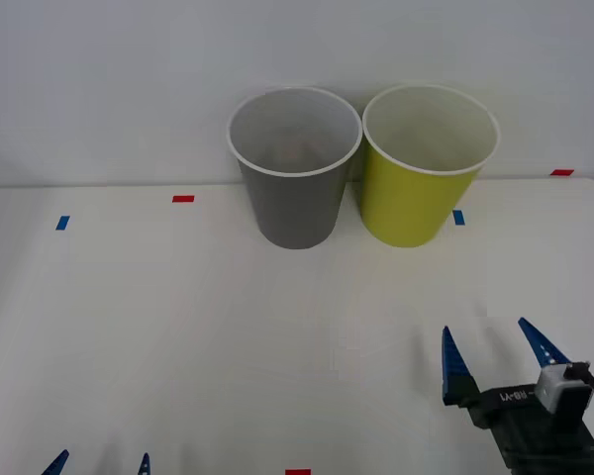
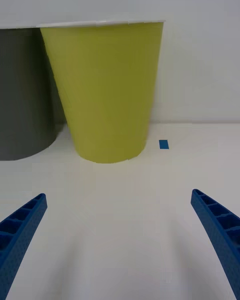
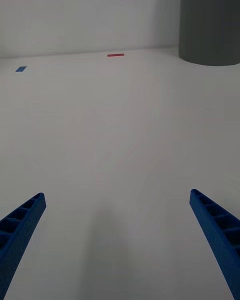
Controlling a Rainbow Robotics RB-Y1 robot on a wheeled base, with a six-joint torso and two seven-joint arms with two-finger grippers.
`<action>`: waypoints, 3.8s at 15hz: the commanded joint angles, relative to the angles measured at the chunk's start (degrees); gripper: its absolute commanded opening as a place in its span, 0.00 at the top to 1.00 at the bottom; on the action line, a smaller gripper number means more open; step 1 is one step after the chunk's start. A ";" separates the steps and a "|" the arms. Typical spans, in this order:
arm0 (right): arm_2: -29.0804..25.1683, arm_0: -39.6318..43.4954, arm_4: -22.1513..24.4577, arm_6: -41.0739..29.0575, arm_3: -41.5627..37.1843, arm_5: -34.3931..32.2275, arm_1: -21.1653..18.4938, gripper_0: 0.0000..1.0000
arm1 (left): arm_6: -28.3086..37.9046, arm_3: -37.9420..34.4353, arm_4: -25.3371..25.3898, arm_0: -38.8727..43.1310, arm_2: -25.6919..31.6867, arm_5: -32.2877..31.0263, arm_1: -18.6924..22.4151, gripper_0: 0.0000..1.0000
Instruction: Put cans in the gray bin and PET bottles in the light green bin.
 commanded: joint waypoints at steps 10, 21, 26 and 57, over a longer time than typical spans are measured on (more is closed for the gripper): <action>3.74 12.11 -0.41 -0.50 9.08 -15.13 -8.55 0.00 | 0.00 0.00 0.00 0.00 0.00 0.00 0.00 0.00; 4.88 14.57 -0.49 -0.76 9.08 -16.62 -9.34 0.00 | 0.00 0.00 0.00 0.00 0.00 0.00 0.00 0.00; 4.88 14.57 -0.49 -0.76 9.08 -16.62 -9.34 0.00 | 0.00 0.00 0.00 0.00 0.00 0.00 0.00 0.00; 4.88 14.57 -0.49 -0.76 9.08 -16.62 -9.34 0.00 | 0.00 0.00 0.00 0.00 0.00 0.00 0.00 0.00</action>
